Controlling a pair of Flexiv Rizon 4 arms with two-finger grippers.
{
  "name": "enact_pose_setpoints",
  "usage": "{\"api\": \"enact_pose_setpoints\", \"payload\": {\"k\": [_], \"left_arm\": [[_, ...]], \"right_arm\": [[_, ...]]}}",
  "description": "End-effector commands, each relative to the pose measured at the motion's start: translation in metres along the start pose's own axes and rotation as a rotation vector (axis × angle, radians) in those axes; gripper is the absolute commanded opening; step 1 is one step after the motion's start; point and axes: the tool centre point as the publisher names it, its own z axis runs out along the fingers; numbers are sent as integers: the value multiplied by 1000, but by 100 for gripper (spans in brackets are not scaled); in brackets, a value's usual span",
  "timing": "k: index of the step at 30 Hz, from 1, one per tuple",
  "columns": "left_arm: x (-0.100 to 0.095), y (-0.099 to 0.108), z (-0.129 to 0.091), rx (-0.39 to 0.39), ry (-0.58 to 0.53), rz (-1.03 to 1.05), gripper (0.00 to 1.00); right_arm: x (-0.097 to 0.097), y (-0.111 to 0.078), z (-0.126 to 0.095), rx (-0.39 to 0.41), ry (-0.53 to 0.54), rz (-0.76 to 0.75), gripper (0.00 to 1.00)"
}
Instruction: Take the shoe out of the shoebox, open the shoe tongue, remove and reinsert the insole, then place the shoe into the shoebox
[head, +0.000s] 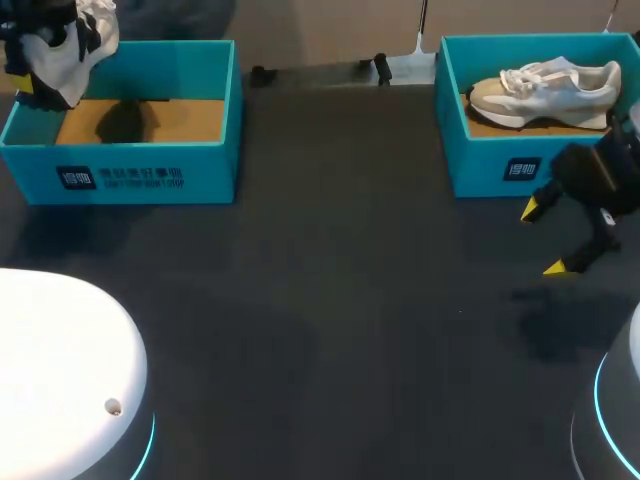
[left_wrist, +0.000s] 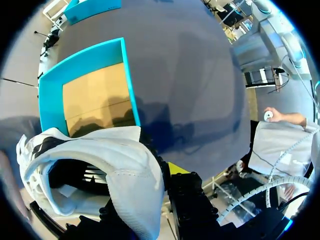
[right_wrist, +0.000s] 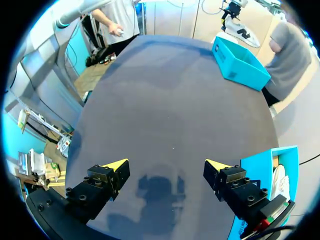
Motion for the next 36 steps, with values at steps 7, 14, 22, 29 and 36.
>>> {"api": "enact_pose_setpoints", "payload": {"k": [7,14,22,29,36], "left_arm": [[1,1,-2,-2,0,1,0],[6,18,-3,24,-3,-15,0],[4,48,6,76,-14,-2,0],[-9,62,9,98,-61,166,0],[-12,67,9,-64,24,656,0]], "right_arm": [[0,0,0,2,0,1,100],[0,0,0,2,0,1,100],[0,0,0,2,0,1,100],[0,0,0,2,0,1,100],[0,0,0,2,0,1,100]]}}
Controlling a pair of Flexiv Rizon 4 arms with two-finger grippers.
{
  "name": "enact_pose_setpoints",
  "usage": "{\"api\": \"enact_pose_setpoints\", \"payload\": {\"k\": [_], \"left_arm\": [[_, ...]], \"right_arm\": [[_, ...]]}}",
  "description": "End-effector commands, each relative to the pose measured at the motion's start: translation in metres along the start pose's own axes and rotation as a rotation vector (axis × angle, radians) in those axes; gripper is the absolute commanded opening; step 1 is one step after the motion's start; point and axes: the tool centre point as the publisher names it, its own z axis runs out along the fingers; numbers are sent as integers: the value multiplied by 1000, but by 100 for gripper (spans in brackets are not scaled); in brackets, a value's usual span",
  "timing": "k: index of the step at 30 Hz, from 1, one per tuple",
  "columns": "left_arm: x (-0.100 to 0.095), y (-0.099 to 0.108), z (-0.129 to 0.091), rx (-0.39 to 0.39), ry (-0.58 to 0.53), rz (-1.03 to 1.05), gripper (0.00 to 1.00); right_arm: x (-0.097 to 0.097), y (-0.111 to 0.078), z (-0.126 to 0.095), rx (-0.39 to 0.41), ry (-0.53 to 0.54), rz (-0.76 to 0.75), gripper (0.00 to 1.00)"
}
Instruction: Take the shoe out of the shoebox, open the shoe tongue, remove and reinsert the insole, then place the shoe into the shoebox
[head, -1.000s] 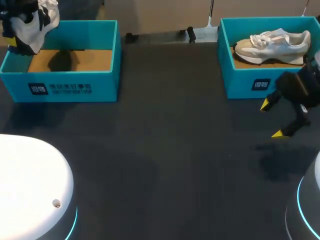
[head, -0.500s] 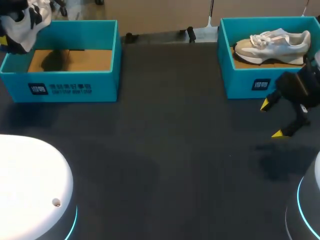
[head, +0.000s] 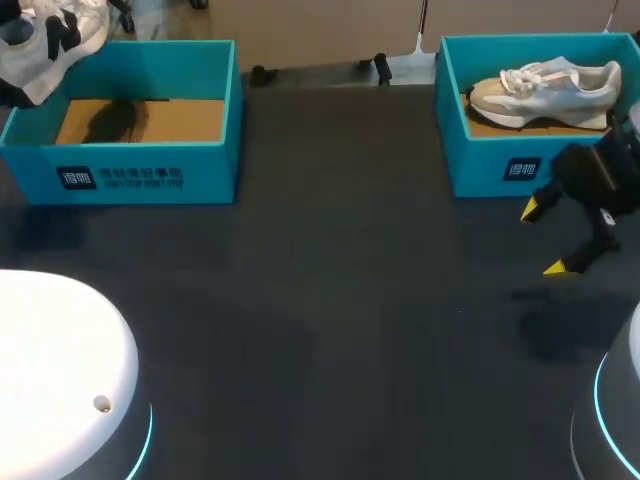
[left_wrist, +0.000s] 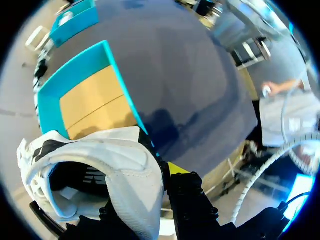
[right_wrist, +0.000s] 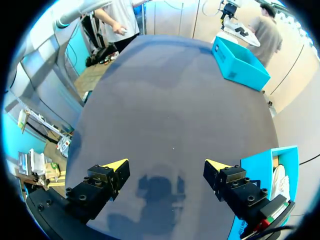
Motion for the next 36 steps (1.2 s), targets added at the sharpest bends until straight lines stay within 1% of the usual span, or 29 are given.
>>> {"api": "enact_pose_setpoints", "payload": {"k": [1,2,3,4,5,6,7,8,28,29,30,31,33,34,35,36], "left_arm": [[-4,6,-4,-112,122,462,0],[-4,9,-3,-161,134,560,0],[-4,12,-2,-211,135,595,0],[-5,14,-1,-216,157,724,0],[-5,16,-1,-247,132,753,0],[-7,22,-2,-244,135,859,0],[-7,25,-2,-283,107,942,0],[-9,28,-4,-282,102,953,0],[-9,28,-4,-282,102,953,0],[-15,30,0,-264,107,990,0],[-18,34,1,-266,86,957,0],[-20,35,2,-293,94,973,0],[-26,40,4,-277,60,998,0],[-29,40,5,-286,65,1016,0],[-32,43,6,-280,64,989,0],[-35,44,6,-273,54,1006,0]], "right_arm": [[0,0,0,3,0,1,100],[0,0,0,3,0,1,100],[0,0,0,3,0,1,100],[0,0,0,3,0,1,100],[0,0,0,3,0,1,100],[0,0,0,3,0,1,100],[0,0,0,3,0,1,100],[0,0,0,3,0,1,100],[0,0,0,3,0,1,100],[0,0,0,3,0,1,100],[0,0,0,3,0,1,100],[0,0,0,3,0,1,100],[0,0,0,3,0,1,100],[0,0,0,3,0,1,100],[0,0,0,3,0,1,100],[0,0,0,3,0,1,100]]}}
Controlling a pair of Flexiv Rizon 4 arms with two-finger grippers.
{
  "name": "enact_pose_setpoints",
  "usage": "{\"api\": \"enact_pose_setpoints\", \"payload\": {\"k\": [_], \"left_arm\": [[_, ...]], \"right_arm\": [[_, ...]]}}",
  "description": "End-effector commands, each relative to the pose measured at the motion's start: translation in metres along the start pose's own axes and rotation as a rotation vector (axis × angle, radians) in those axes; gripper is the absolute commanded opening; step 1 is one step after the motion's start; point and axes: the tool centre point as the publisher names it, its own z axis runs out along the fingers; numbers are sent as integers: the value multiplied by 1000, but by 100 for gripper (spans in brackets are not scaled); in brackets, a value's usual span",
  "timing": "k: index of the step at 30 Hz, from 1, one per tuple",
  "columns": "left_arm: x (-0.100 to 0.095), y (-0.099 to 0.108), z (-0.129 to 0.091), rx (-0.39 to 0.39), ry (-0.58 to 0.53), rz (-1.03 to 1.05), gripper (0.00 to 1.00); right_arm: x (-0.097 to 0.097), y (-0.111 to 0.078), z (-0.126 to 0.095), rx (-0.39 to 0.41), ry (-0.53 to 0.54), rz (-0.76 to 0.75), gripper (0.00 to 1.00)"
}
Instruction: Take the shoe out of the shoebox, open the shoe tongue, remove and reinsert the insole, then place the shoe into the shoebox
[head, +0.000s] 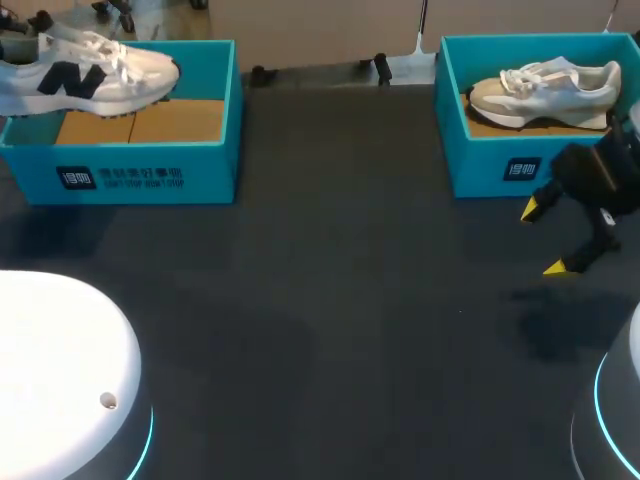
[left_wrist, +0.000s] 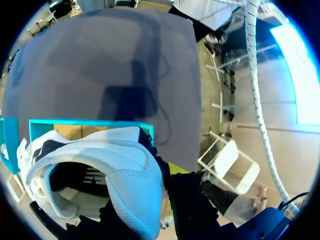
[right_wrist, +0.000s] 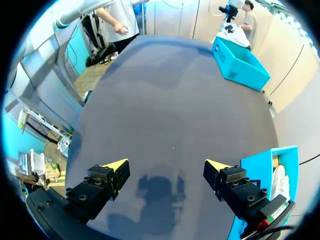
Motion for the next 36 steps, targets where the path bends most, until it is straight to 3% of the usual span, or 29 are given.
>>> {"api": "enact_pose_setpoints", "payload": {"k": [1,7,13,19,36], "left_arm": [[4,10,8,18,-35,14,0],[-5,22,18,28,-46,62,0],[-22,31,34,-13,-58,133,0],[-37,38,61,-32,-63,164,0],[-65,34,126,11,-84,215,0]], "right_arm": [[0,0,0,3,0,0,100],[0,0,0,3,0,0,100],[0,0,0,3,0,0,100],[0,0,0,3,0,0,100],[0,0,0,3,0,0,100]]}}
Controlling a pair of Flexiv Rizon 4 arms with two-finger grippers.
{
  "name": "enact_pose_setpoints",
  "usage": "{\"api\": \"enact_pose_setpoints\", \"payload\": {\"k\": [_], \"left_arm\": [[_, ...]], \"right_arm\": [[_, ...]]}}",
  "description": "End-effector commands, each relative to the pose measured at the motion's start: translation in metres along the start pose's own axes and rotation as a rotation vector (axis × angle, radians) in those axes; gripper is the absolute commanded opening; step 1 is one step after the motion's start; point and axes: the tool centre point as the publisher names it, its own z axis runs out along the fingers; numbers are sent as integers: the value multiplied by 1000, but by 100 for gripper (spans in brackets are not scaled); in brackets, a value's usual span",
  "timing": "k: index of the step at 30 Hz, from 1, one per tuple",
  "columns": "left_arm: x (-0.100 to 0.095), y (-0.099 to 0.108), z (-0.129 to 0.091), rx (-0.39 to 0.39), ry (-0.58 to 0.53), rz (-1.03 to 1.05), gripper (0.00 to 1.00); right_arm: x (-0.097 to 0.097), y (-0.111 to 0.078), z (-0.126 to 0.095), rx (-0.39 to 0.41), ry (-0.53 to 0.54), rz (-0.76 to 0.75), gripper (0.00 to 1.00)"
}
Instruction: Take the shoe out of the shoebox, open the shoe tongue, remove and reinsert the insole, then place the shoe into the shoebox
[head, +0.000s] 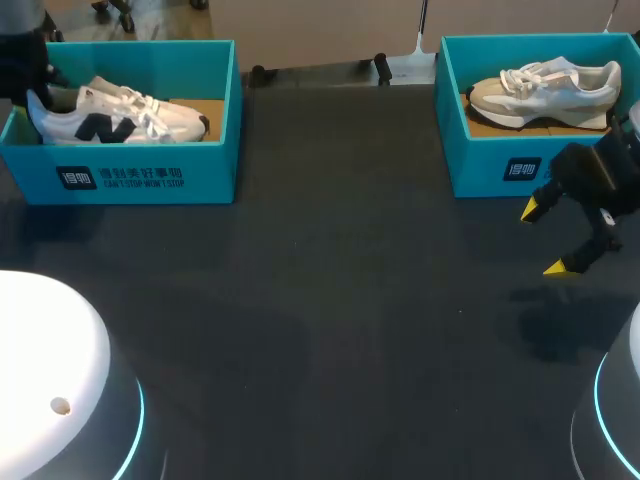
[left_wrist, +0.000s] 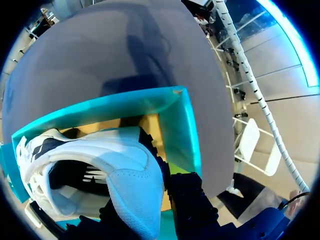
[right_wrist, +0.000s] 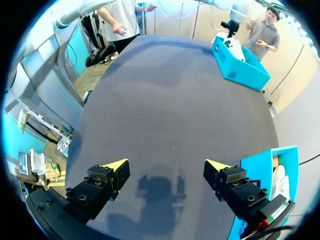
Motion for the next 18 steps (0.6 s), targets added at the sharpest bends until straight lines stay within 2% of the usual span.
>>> {"api": "enact_pose_setpoints", "payload": {"k": [1,8,18], "left_arm": [[-3,6,17,19,-2,9,0],[-13,5,47,35,-2,6,0],[-22,3,65,72,23,29,0]], "right_arm": [[0,0,0,3,0,0,100],[0,0,0,3,0,0,100],[0,0,0,3,0,0,100]]}}
